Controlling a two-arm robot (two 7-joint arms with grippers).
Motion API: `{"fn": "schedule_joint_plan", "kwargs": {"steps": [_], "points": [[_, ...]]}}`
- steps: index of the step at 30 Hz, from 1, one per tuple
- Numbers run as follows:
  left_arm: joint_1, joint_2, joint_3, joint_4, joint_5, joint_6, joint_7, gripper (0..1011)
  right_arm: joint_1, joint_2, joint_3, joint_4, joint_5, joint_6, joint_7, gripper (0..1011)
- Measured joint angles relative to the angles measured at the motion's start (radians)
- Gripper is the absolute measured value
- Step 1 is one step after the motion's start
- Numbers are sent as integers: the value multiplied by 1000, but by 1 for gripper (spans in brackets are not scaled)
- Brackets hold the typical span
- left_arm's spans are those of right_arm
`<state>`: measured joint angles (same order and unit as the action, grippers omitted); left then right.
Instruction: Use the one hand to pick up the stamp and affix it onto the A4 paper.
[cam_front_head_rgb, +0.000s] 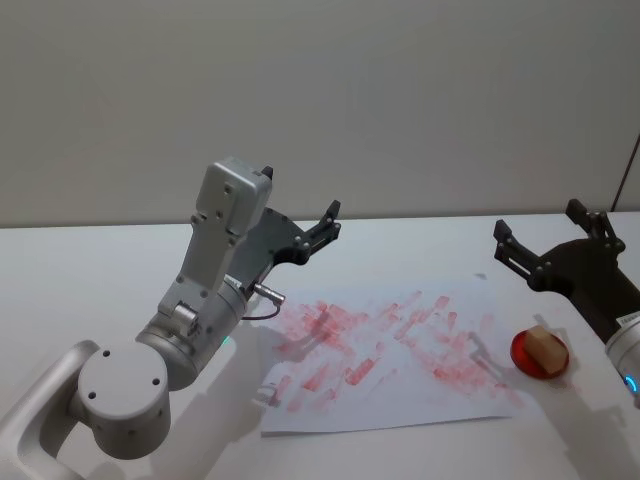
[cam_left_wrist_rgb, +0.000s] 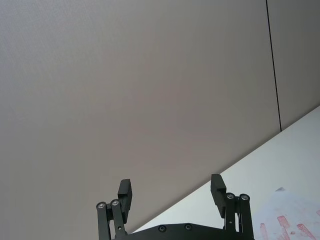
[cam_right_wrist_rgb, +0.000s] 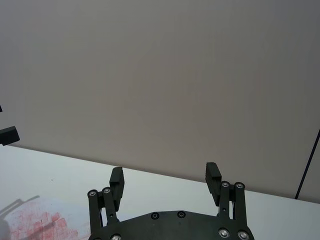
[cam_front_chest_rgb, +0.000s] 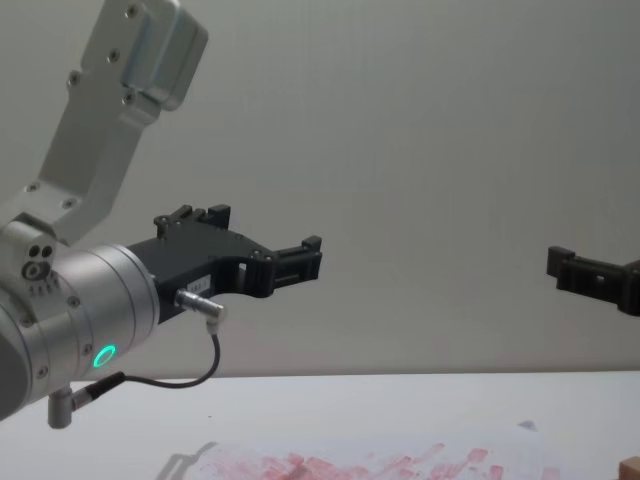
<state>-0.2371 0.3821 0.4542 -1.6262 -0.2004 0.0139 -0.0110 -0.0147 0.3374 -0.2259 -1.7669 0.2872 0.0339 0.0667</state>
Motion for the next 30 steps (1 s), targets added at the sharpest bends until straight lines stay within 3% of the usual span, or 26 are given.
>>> {"fn": "schedule_joint_plan", "kwargs": {"steps": [30], "points": [[0, 0, 0, 0, 0, 0, 0, 1001, 0, 0, 0, 0, 0, 0, 0, 1001]]}}
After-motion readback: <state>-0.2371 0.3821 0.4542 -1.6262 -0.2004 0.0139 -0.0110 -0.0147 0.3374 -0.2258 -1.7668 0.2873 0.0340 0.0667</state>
